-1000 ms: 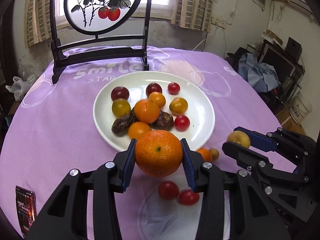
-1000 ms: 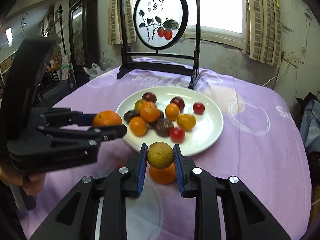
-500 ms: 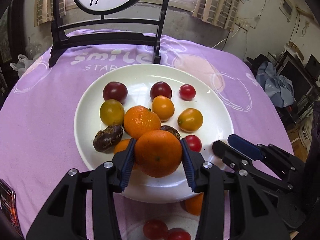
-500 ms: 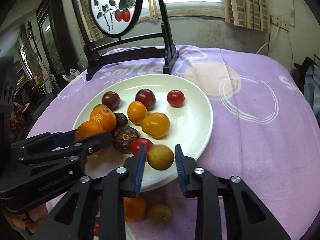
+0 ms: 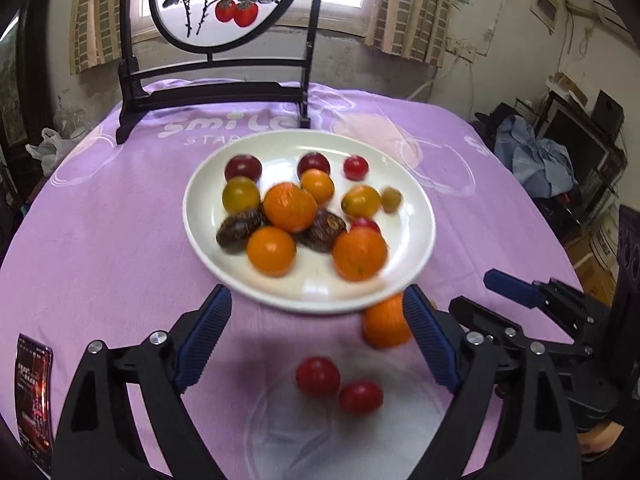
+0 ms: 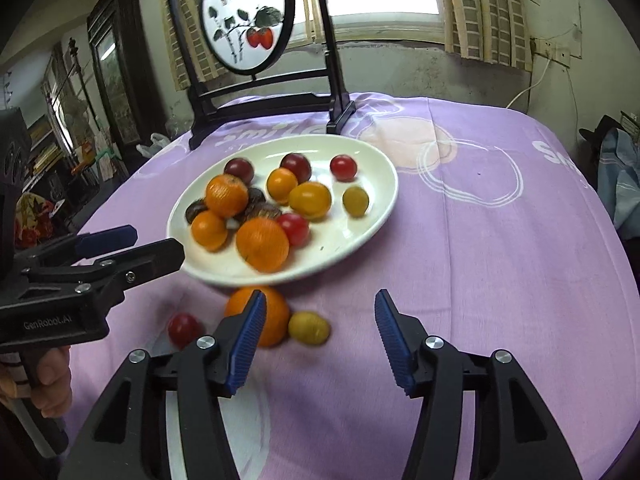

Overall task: Organize fruits
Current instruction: 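Grasp a red tomato with the right gripper while the left grasps another red tomato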

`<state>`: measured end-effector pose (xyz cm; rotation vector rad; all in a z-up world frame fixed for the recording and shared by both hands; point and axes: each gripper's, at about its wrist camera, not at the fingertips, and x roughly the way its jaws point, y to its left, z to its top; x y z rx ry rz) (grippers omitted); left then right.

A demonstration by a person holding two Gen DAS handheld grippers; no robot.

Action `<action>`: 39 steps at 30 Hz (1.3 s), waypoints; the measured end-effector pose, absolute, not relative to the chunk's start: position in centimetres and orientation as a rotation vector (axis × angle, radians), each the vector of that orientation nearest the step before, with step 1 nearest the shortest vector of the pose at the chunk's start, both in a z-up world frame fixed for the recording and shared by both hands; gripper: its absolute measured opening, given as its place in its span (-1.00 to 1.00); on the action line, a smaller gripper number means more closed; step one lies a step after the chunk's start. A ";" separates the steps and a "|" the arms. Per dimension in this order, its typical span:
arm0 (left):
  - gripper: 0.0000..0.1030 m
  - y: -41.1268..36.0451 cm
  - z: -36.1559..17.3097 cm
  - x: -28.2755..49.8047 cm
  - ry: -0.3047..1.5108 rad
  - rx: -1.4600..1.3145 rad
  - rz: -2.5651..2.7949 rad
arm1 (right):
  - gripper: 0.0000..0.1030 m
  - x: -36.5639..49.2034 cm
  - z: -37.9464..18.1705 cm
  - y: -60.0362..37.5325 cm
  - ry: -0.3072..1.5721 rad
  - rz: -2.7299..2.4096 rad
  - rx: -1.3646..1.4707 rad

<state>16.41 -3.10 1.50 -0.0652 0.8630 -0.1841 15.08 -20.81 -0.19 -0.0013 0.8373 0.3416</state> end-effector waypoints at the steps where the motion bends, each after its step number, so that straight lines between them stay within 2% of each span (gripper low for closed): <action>1: 0.66 -2.9 1.3 15.9 0.877 -0.067 -0.196 | 0.11 14.4 -0.2 -20.6 0.839 0.346 -0.018; 7: 0.66 -1.1 0.6 13.0 0.880 -0.037 -0.167 | 0.11 11.0 -0.4 -18.7 0.848 0.400 -0.097; 8: 0.66 -0.7 0.5 12.8 0.878 -0.036 -0.159 | 0.16 10.6 -0.5 -18.2 0.858 0.409 -0.111; 9: 0.66 -0.1 0.3 12.5 0.878 -0.040 -0.147 | 0.36 10.2 -0.7 -17.7 0.863 0.418 -0.123; 10: 0.67 0.3 0.1 12.4 0.880 -0.049 -0.141 | 0.42 9.7 -0.9 -17.2 0.858 0.425 -0.138; 17: 0.67 3.2 -1.7 12.5 0.910 -0.116 -0.128 | 0.42 9.1 -2.5 -13.8 0.901 0.438 -0.210; 18: 0.67 3.6 -2.0 12.6 0.913 -0.121 -0.121 | 0.40 9.3 -2.7 -13.2 0.904 0.434 -0.224; 21: 0.67 4.4 -2.3 13.0 0.923 -0.140 -0.086 | 0.03 10.1 -3.3 -11.9 0.921 0.439 -0.252; 24: 0.67 4.8 -2.3 13.1 0.918 -0.159 -0.082 | -0.02 10.8 -3.9 -10.6 0.936 0.445 -0.271; 26: 0.67 4.6 -2.3 13.1 0.909 -0.142 -0.076 | -0.18 11.1 -4.1 -10.1 0.931 0.454 -0.274; 27: 0.67 4.4 -2.3 13.1 0.904 -0.127 -0.071 | -0.42 11.3 -4.2 -10.1 0.928 0.452 -0.273; 39: 0.67 2.0 -3.6 13.0 0.949 -0.102 -0.159 | -0.43 9.5 -2.9 -15.6 0.901 0.380 -0.118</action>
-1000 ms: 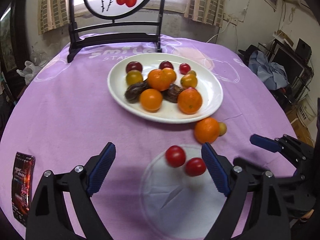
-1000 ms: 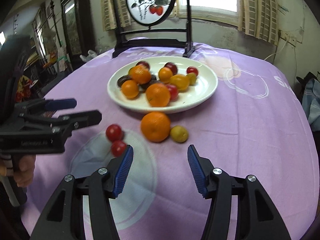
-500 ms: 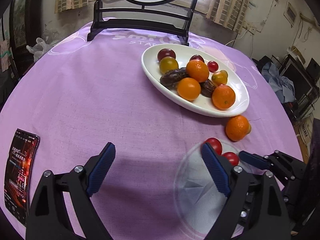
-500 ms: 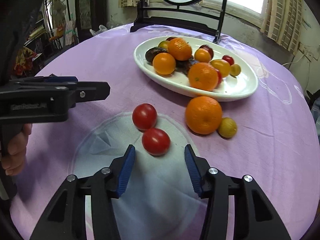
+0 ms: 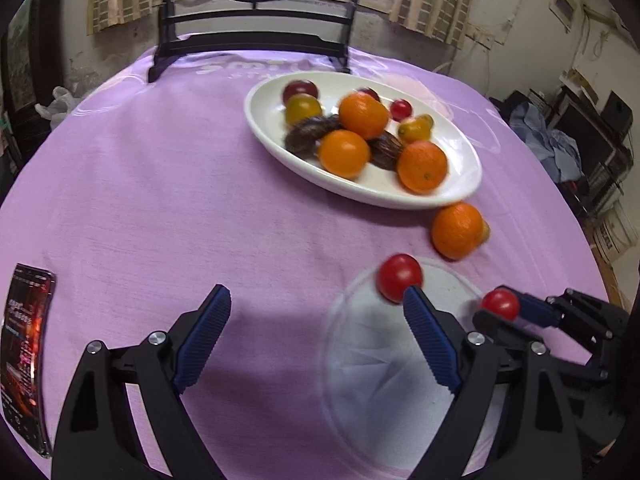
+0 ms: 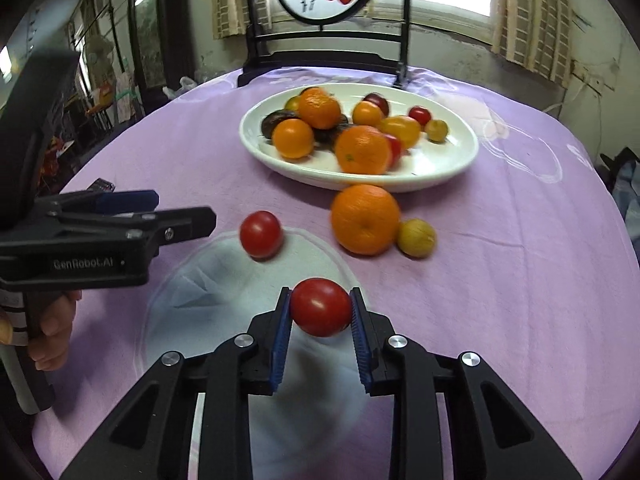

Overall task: Organize fruits
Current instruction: 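Grasp a red tomato with the right gripper while the left grasps another red tomato, then carry both red tomatoes onto the white plate and release both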

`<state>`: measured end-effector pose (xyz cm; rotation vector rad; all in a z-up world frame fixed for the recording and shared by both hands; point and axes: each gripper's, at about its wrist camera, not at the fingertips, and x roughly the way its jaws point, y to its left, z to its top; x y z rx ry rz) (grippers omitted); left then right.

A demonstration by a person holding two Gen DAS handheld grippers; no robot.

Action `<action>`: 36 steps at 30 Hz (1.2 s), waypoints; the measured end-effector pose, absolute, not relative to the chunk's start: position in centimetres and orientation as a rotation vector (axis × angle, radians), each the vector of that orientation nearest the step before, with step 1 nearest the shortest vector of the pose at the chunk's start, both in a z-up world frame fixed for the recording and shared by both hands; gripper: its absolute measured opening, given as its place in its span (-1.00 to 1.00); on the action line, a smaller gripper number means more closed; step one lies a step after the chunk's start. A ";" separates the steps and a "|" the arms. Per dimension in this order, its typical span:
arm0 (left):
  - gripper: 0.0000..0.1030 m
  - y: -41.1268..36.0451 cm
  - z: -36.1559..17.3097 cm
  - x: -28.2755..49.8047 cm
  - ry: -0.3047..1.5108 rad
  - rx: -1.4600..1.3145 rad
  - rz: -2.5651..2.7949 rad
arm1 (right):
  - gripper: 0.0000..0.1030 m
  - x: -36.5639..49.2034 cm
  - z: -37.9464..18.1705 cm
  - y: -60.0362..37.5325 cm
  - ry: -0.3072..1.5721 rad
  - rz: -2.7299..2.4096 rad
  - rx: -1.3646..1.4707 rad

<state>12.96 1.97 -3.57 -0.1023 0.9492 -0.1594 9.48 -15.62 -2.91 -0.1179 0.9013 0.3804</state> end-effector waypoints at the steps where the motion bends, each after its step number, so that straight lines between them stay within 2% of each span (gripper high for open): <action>1: 0.67 1.5 -3.7 12.9 0.958 -0.097 -0.166 | -0.43 9.4 -2.9 -16.3 0.902 0.371 -0.102; 8: 0.67 -1.6 -3.5 13.4 0.959 -0.024 -0.170 | -0.43 9.3 -1.5 -19.3 0.853 0.344 -0.014; 10: 0.57 -2.6 -3.8 14.0 0.968 -0.016 -0.171 | -0.43 9.1 -1.2 -19.8 0.841 0.339 -0.004; 13: 0.04 -4.0 -4.5 15.2 0.991 0.001 -0.194 | -0.42 9.3 -1.2 -20.1 0.842 0.332 0.012; 15: -0.07 -4.5 -5.0 15.7 1.009 -0.002 -0.192 | -0.42 9.3 -1.2 -20.2 0.842 0.336 0.013; 16: -0.33 -4.7 -4.9 15.7 0.995 0.003 -0.191 | -0.42 9.3 -1.1 -20.1 0.840 0.336 0.012; 17: -0.43 -4.8 -5.0 15.7 0.997 0.016 -0.188 | -0.42 9.3 -1.1 -20.1 0.840 0.336 0.011; 27: -0.44 -2.0 -1.8 14.1 0.934 -0.005 -0.155 | -0.42 9.0 -1.1 -19.4 0.827 0.345 -0.007; 36: -0.45 -0.8 3.5 16.7 0.844 0.002 -0.148 | -0.42 11.4 2.9 -18.2 0.717 0.346 -0.083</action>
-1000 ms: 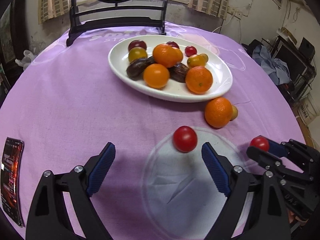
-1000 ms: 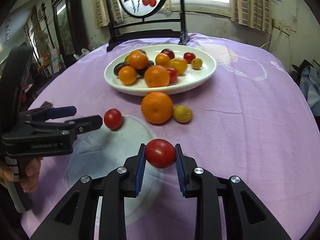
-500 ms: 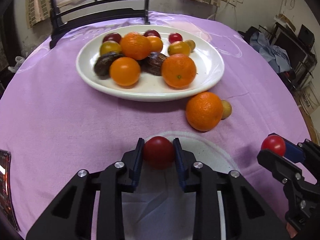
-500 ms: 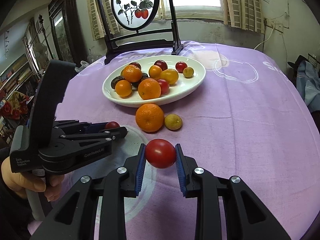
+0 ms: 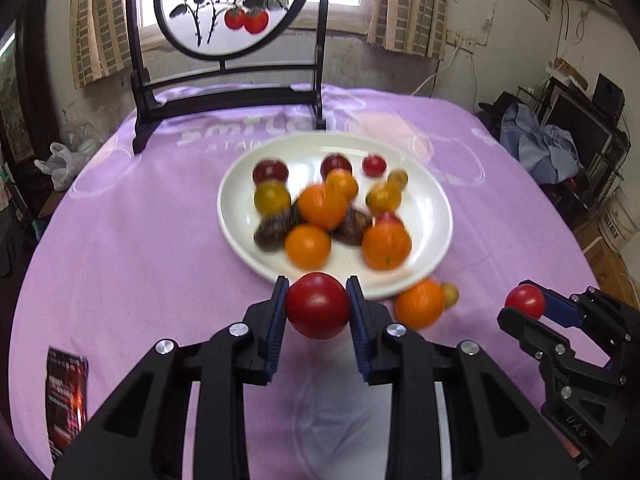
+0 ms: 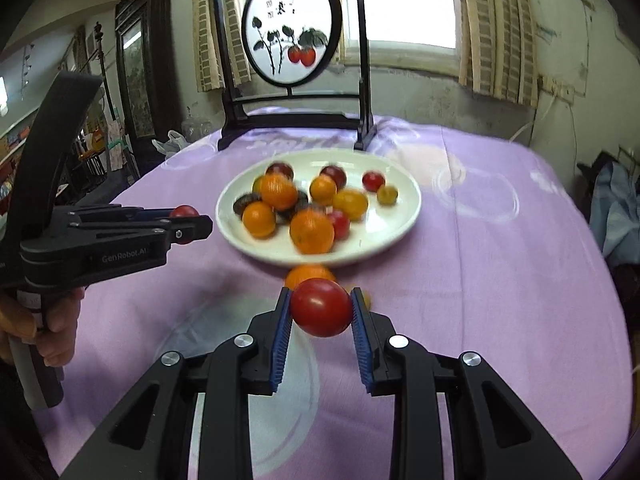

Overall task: Organize fruits
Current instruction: 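Carry both red tomatoes onto the white plate and release both, then grasp a mandarin with the left gripper while the right grasps a yellow-green fruit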

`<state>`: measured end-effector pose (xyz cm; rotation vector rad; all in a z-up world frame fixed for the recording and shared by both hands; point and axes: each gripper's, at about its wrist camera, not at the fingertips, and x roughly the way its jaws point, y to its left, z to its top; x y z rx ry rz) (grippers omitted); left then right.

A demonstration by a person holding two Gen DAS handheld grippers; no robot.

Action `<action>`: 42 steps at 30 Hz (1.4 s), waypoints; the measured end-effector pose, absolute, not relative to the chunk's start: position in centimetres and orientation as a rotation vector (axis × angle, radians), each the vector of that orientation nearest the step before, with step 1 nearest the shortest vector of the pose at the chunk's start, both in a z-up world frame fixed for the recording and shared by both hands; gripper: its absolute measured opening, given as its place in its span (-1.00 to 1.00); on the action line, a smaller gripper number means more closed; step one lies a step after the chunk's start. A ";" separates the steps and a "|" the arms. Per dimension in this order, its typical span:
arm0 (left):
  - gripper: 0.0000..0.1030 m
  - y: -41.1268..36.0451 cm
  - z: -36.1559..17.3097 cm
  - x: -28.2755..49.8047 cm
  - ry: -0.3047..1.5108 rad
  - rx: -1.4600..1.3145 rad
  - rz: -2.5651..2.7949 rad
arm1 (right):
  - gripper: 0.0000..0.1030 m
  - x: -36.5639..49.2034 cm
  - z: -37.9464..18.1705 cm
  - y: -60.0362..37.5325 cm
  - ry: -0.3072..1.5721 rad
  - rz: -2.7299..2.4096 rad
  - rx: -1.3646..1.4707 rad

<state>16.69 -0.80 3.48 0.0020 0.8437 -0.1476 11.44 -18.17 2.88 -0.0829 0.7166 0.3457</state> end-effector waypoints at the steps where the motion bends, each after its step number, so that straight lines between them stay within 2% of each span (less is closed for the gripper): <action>1: -0.45 -0.8 3.9 17.4 0.833 0.000 -0.141 | -0.42 12.3 3.3 -18.0 0.709 0.344 -0.086; 6: -0.45 -0.9 4.8 21.5 0.825 -0.022 -0.110 | -0.41 16.7 3.5 -17.1 0.713 0.333 -0.067; 14: -0.43 -2.6 3.2 27.6 0.855 -0.019 -0.108 | -0.40 22.7 0.4 -16.5 0.802 0.265 -0.036; 15: -0.39 -3.0 2.9 28.2 0.858 -0.011 -0.101 | -0.34 23.1 0.0 -16.4 0.812 0.270 -0.027; 16: -0.26 -3.2 2.7 28.6 0.862 -0.006 -0.093 | -0.15 23.3 -0.4 -16.3 0.820 0.273 -0.012; 17: -0.14 -3.3 2.5 28.9 0.865 -0.003 -0.084 | -0.10 23.3 -0.6 -16.4 0.819 0.267 -0.001; 18: 0.11 -3.4 2.4 29.0 0.866 -0.005 -0.071 | -0.05 23.2 -0.7 -16.4 0.818 0.268 0.001; 19: 0.23 -3.4 2.4 28.8 0.856 -0.011 -0.066 | -0.05 22.9 -0.7 -16.3 0.820 0.277 -0.004; 21: 0.24 -3.5 2.7 27.9 0.837 -0.008 -0.077 | -0.05 22.3 -0.6 -16.4 0.811 0.279 -0.017; 24: 0.42 -3.5 3.5 26.2 0.816 0.008 -0.076 | -0.05 21.0 -0.2 -16.9 0.808 0.291 -0.026; 30: 0.61 -3.4 5.2 22.0 0.771 0.008 -0.091 | 0.02 17.9 0.3 -18.5 0.801 0.288 -0.037; 32: 0.62 -3.4 5.3 20.5 0.762 0.005 -0.104 | 0.10 16.6 0.4 -18.9 0.792 0.281 -0.054; 42: 0.64 -5.2 2.6 14.9 0.811 0.046 -0.147 | 0.11 12.4 -0.3 -21.7 0.810 0.252 -0.050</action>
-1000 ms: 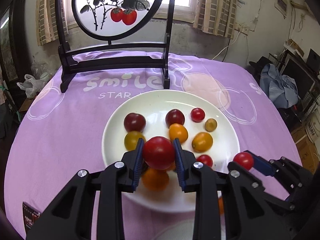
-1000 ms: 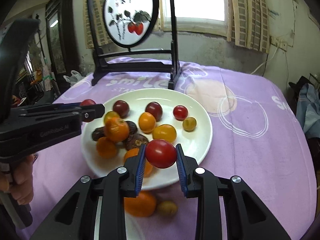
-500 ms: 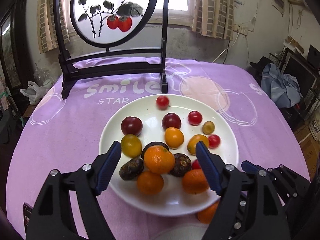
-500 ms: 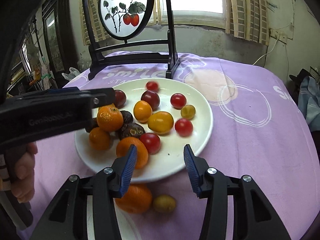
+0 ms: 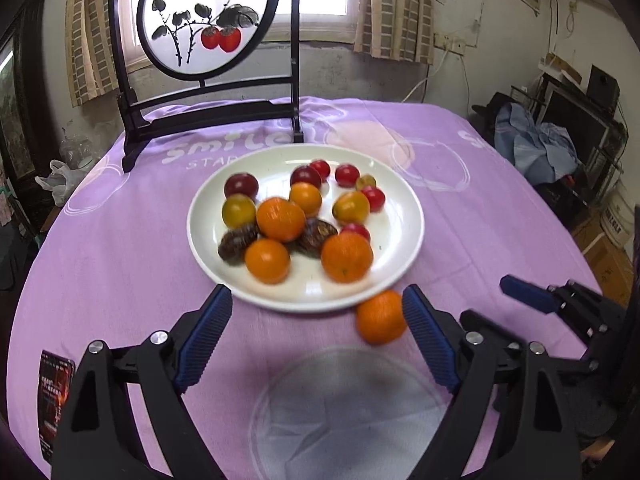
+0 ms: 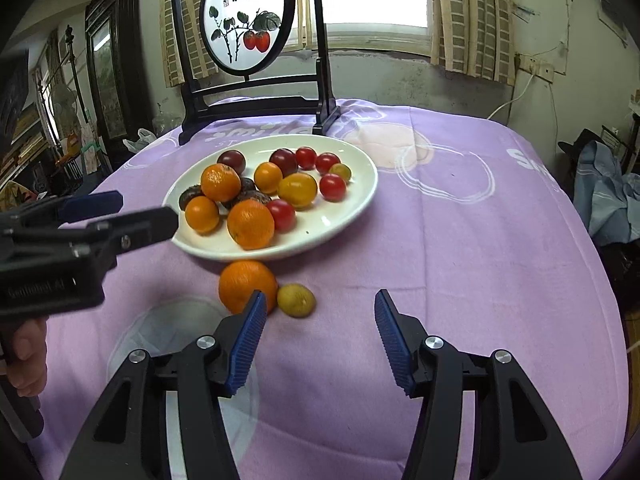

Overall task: Organize fruits
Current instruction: 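Grasp a mandarin with the left gripper while the right grasps a yellow-green fruit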

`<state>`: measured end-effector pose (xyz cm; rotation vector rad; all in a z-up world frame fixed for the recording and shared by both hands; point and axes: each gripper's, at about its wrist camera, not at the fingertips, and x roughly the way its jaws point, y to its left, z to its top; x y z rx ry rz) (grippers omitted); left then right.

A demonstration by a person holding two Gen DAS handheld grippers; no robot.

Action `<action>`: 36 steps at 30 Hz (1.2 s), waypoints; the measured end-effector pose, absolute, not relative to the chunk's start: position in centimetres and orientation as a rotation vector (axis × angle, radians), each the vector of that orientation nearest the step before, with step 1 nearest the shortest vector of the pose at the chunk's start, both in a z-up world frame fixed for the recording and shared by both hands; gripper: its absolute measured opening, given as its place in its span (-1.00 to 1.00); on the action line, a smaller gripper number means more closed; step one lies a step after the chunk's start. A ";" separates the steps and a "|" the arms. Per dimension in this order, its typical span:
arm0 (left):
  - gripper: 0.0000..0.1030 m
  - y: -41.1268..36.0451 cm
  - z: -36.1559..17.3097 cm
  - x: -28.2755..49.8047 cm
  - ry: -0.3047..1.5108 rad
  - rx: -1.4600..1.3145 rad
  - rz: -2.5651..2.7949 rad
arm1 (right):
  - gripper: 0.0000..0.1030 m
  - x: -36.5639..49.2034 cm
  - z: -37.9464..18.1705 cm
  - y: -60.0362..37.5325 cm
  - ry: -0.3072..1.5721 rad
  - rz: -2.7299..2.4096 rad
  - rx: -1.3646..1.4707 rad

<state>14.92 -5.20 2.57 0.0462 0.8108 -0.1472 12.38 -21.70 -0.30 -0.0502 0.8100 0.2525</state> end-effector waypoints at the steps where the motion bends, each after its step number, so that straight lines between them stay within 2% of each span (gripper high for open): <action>1: 0.64 -5.4 2.0 14.6 0.822 0.050 -0.151 | 0.11 12.0 -0.5 -21.9 0.819 0.251 -0.056; 12: 0.64 -9.2 -2.9 14.3 0.926 0.138 -0.217 | 0.11 10.2 -1.8 -23.7 0.869 0.274 -0.044; 18: 0.36 -10.2 -4.9 16.3 0.959 0.162 -0.227 | 0.11 10.1 -1.9 -24.1 0.877 0.302 -0.017; 22: 0.33 -10.4 -5.5 17.8 0.977 0.148 -0.230 | 0.11 10.1 -2.1 -24.1 0.890 0.313 -0.010; 24: 0.16 -10.3 -5.4 18.2 0.974 0.148 -0.233 | 0.11 10.1 -2.2 -24.0 0.894 0.315 -0.014; 26: -0.19 -10.6 -5.1 18.1 0.979 0.154 -0.291 | 0.11 10.2 -2.4 -23.9 0.900 0.309 -0.018; 36: -0.18 -7.7 -4.1 15.0 0.966 0.125 -0.287 | 0.11 10.5 -3.0 -22.4 0.909 0.304 -0.070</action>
